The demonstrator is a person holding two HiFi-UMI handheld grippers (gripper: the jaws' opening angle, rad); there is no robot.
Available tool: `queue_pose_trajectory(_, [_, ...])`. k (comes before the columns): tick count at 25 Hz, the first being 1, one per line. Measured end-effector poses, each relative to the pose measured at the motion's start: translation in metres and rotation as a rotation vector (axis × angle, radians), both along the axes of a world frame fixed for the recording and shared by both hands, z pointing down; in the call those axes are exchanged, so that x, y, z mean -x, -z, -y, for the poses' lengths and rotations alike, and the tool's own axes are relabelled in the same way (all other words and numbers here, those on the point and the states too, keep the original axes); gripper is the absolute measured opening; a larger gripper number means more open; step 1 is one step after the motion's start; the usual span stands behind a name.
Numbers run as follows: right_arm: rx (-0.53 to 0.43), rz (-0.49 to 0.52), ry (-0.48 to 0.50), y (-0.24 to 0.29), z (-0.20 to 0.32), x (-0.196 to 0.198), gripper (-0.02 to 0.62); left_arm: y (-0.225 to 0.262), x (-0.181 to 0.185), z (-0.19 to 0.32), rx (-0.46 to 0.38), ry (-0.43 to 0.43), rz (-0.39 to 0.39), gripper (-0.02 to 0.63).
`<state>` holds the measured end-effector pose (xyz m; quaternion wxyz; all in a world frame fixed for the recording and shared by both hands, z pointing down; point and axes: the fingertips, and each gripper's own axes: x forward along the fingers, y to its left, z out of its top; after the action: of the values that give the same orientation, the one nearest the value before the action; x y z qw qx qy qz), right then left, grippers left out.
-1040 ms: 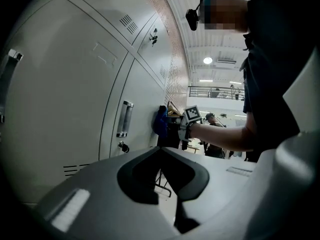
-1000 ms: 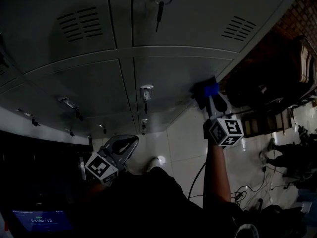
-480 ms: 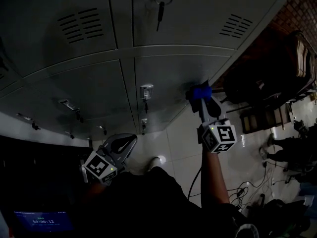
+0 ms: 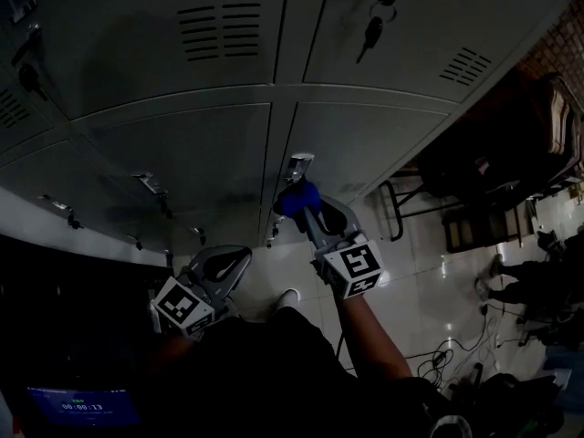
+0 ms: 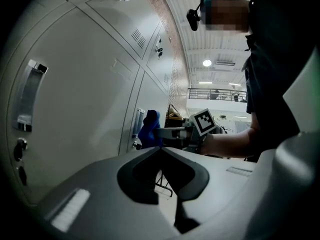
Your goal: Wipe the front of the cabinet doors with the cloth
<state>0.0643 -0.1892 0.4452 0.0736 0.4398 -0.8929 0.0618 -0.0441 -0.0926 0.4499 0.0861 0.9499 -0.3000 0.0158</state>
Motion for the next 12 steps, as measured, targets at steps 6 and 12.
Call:
queue_pose_trajectory(6, [0.024,-0.025,0.013,-0.018,0.019,0.027,0.069,-0.007,0.020,-0.007,0.012,0.028,0.009,0.001])
queue_pose_trajectory(12, [0.043,-0.011,0.002,-0.022,0.033,0.013,0.069,-0.002,0.026,-0.007,0.017,0.053,0.006,0.002])
